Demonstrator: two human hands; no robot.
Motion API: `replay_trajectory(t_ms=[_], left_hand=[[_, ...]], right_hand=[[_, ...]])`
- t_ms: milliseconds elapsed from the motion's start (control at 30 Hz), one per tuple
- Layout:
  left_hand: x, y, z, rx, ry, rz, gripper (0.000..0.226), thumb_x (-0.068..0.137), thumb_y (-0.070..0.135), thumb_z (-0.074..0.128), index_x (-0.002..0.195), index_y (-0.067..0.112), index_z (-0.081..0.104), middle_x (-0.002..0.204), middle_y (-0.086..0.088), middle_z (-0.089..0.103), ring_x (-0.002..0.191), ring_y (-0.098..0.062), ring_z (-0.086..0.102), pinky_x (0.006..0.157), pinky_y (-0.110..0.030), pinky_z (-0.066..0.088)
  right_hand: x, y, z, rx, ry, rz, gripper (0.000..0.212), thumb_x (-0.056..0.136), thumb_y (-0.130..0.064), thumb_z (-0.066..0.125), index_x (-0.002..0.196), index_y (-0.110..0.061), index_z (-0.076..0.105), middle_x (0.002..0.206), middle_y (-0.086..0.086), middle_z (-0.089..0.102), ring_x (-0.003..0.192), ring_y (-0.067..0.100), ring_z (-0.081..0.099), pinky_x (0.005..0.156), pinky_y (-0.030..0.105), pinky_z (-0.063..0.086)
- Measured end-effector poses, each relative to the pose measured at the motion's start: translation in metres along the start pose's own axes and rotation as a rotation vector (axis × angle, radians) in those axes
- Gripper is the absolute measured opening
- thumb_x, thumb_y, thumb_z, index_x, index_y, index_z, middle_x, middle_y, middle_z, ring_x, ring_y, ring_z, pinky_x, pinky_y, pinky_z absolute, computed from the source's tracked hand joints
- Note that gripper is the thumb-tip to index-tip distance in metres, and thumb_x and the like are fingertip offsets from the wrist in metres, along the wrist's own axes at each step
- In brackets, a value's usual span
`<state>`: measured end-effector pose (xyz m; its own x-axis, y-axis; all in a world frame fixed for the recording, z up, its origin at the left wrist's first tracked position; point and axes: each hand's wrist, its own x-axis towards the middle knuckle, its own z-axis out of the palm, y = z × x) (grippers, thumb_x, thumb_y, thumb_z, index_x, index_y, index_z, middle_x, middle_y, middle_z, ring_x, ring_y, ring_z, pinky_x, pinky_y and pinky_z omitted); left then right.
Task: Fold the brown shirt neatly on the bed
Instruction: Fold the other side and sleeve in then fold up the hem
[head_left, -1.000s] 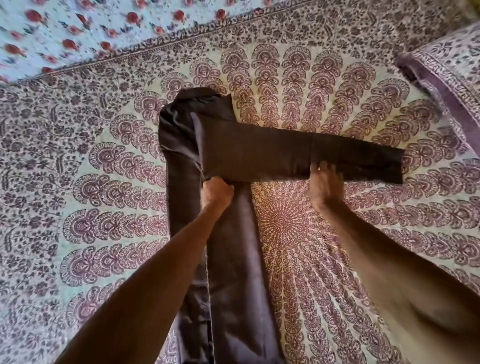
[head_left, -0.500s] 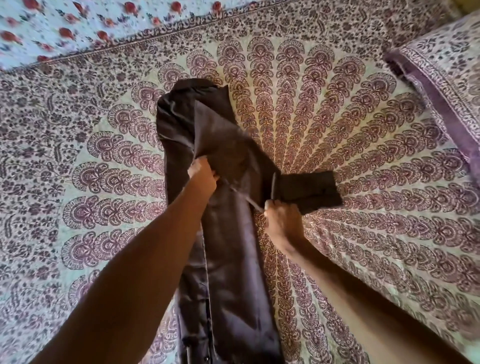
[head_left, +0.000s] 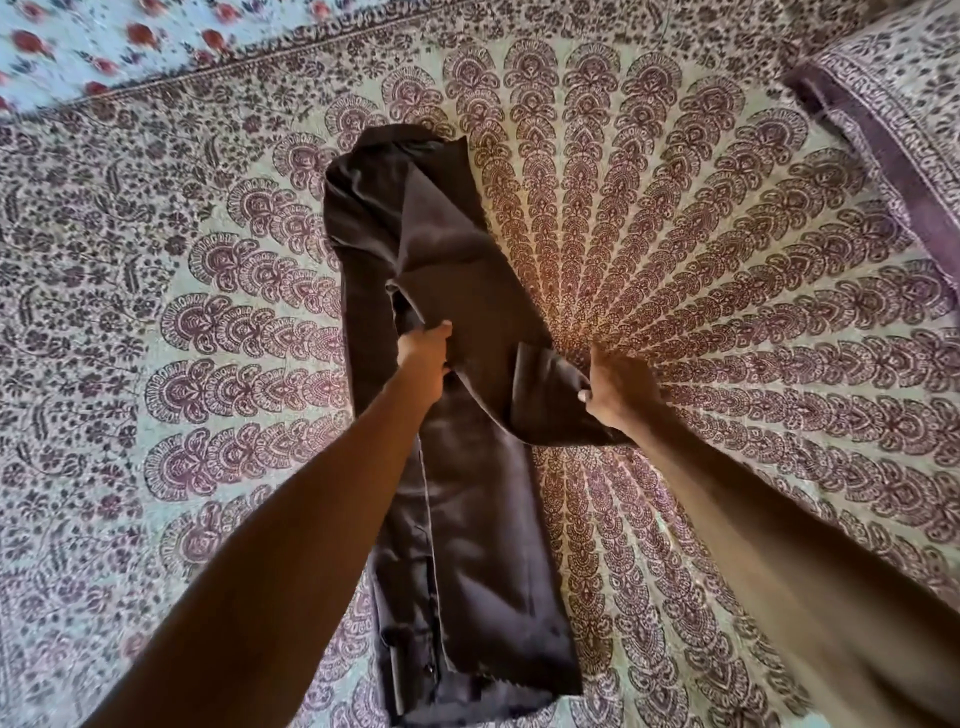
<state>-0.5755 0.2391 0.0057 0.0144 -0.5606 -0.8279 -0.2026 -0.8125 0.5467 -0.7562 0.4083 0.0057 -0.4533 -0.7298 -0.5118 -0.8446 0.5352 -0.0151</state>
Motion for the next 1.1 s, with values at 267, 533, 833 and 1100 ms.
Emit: replay_trajectory(t_ms=[267,533,833,1100], left_hand=[[-0.053,-0.003,-0.044,0.056,-0.121,-0.015,0.027,0.093,0.049,0.053,0.085,0.023,0.056,0.075,0.004,0.050,0.058,-0.010,0.045,0.054,-0.026,0.042],[-0.092,-0.089,-0.089,0.374,-0.282,-0.292,0.052,0.077,0.044,0.074,0.118,0.014,0.062,0.114,-0.009,0.064,0.101,-0.024,0.062,0.087,-0.038,0.052],[-0.080,-0.177,-0.113,0.224,-0.215,-0.169,0.023,0.077,0.024,0.076,0.094,0.019,0.062,0.110,-0.007,0.065,0.103,-0.025,0.062,0.088,-0.043,0.051],[-0.073,-0.192,-0.112,0.320,-0.083,-0.055,0.020,0.083,0.018,0.073,0.073,0.017,0.056,0.095,-0.012,0.061,0.094,-0.028,0.064,0.069,-0.043,0.058]], right_hand=[[-0.108,-0.048,-0.013,1.263,-0.344,0.150,0.022,0.090,-0.033,0.065,0.078,-0.013,0.067,0.074,0.002,0.067,0.068,0.015,0.060,0.069,0.024,0.043],[-0.189,-0.097,0.033,1.421,-0.348,0.395,0.030,0.085,-0.015,0.071,0.113,-0.008,0.066,0.093,0.002,0.073,0.084,0.016,0.069,0.074,0.025,0.055],[-0.228,-0.099,0.113,1.265,-0.219,0.521,0.016,0.081,-0.012,0.073,0.096,-0.009,0.069,0.088,0.008,0.070,0.078,0.019,0.063,0.053,0.016,0.042],[-0.218,-0.089,0.123,0.701,-0.089,0.342,0.022,0.081,-0.032,0.072,0.084,-0.011,0.067,0.086,0.004,0.072,0.071,0.017,0.060,0.054,0.023,0.037]])
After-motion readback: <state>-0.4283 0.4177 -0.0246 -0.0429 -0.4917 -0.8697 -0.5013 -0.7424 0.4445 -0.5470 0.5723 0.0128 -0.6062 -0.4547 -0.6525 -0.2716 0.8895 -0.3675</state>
